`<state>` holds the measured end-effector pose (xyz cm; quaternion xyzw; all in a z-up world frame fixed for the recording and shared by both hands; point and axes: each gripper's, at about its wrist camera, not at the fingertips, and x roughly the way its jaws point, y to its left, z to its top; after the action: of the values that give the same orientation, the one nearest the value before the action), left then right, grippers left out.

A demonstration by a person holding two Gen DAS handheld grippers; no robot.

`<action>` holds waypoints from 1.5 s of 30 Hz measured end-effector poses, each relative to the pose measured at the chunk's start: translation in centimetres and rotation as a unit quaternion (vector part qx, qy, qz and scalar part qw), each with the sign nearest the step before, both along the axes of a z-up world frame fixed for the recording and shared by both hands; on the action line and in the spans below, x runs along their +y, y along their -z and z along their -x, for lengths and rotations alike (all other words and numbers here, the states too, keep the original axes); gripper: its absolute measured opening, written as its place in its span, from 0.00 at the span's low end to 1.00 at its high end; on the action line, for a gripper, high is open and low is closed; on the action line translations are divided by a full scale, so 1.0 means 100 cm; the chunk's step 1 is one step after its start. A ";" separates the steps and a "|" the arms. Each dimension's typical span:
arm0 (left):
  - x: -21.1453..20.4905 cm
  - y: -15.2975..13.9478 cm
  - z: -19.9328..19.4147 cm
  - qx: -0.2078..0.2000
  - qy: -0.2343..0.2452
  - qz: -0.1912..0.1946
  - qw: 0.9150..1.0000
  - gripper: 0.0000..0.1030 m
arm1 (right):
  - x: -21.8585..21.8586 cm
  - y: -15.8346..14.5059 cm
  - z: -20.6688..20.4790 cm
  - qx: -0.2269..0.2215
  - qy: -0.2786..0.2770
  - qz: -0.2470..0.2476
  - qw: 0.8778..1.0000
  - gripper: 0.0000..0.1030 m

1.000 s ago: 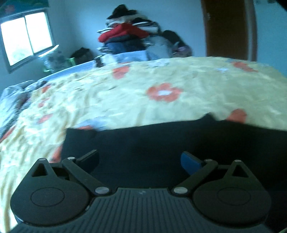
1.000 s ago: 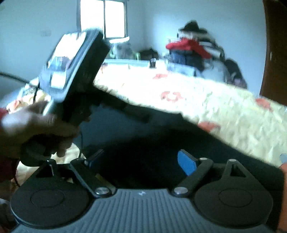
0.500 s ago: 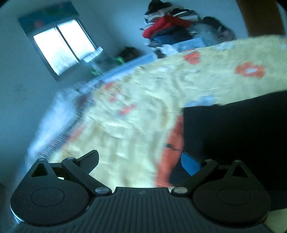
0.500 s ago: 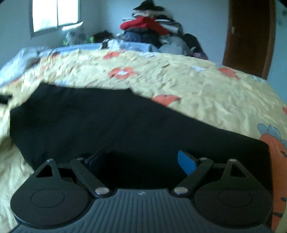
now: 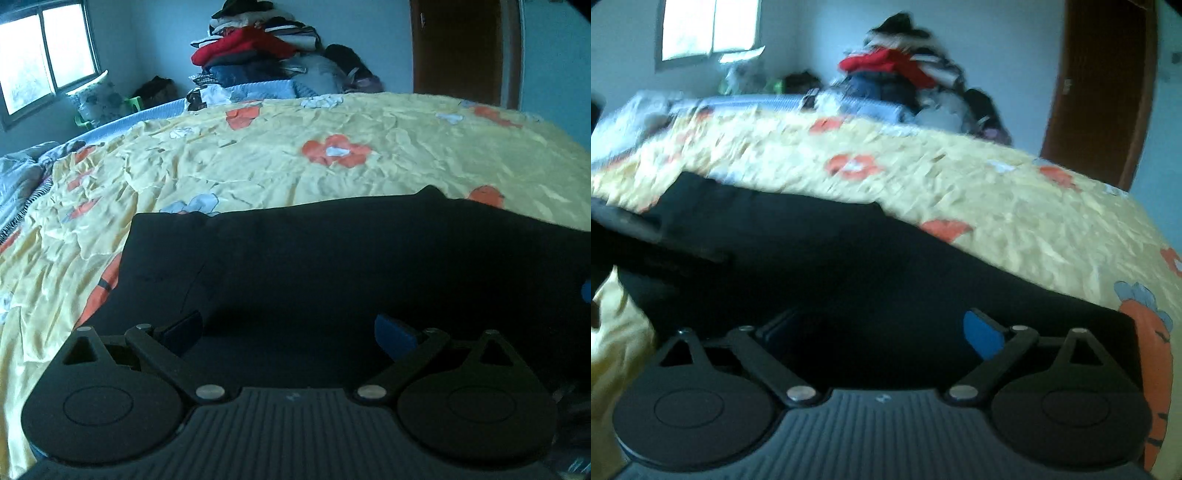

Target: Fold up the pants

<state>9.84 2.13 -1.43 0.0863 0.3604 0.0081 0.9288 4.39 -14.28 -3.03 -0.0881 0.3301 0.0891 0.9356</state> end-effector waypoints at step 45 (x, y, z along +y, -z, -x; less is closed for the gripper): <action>0.205 -0.023 0.006 -0.008 -0.178 0.041 0.983 1.00 | 0.223 -0.003 0.009 -0.095 -0.235 0.119 0.960 0.93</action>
<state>9.26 22.63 0.87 -0.0178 0.3627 0.1592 0.9180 3.48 8.01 -2.69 -0.2820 0.2184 0.2574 0.8981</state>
